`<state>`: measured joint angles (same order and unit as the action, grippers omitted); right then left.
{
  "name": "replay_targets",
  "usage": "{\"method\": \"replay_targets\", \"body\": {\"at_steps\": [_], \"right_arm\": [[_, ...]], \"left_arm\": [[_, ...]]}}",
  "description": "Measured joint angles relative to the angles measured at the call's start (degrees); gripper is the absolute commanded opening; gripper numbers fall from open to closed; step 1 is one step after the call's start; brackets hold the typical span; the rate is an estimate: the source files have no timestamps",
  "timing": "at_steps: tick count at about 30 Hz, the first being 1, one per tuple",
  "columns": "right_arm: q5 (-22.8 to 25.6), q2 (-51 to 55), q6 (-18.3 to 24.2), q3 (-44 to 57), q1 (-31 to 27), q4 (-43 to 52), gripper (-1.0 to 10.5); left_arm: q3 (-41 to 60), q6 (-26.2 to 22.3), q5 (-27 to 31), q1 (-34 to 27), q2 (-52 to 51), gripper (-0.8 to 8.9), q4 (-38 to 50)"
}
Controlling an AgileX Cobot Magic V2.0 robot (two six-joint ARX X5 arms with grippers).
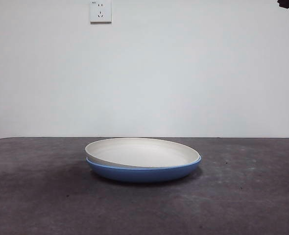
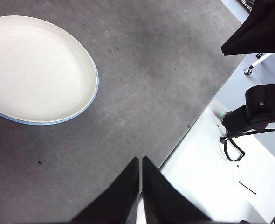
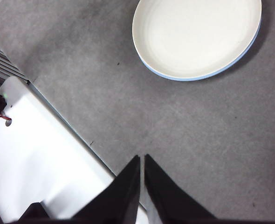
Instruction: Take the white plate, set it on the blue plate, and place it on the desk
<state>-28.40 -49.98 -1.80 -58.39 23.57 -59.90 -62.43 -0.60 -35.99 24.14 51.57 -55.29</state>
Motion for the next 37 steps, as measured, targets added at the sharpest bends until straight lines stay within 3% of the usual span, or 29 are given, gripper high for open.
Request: {"method": "replay_targets", "body": {"at_steps": [23, 26, 30, 32, 37], "right_arm": [[0.0, 0.0, 0.11, 0.0, 0.0, 0.28, 0.1], [0.0, 0.0, 0.11, 0.0, 0.0, 0.28, 0.1], [0.0, 0.0, 0.11, 0.0, 0.0, 0.31, 0.1], [0.0, 0.0, 0.11, 0.0, 0.0, 0.31, 0.1], [0.0, 0.0, 0.11, 0.0, 0.0, 0.31, 0.1]], "left_arm": [[0.04, -0.42, 0.02, -0.46, -2.25, 0.1, 1.4], [0.96, -2.67, 0.04, -3.3, -6.23, 0.1, 8.68], [7.37, -5.64, 2.05, -10.78, -14.69, 0.1, 28.46], [11.78, -6.12, 5.92, -14.19, -18.95, 0.1, 36.61], [24.35, -6.45, 22.86, -21.09, -30.53, 0.1, 52.09]]}}
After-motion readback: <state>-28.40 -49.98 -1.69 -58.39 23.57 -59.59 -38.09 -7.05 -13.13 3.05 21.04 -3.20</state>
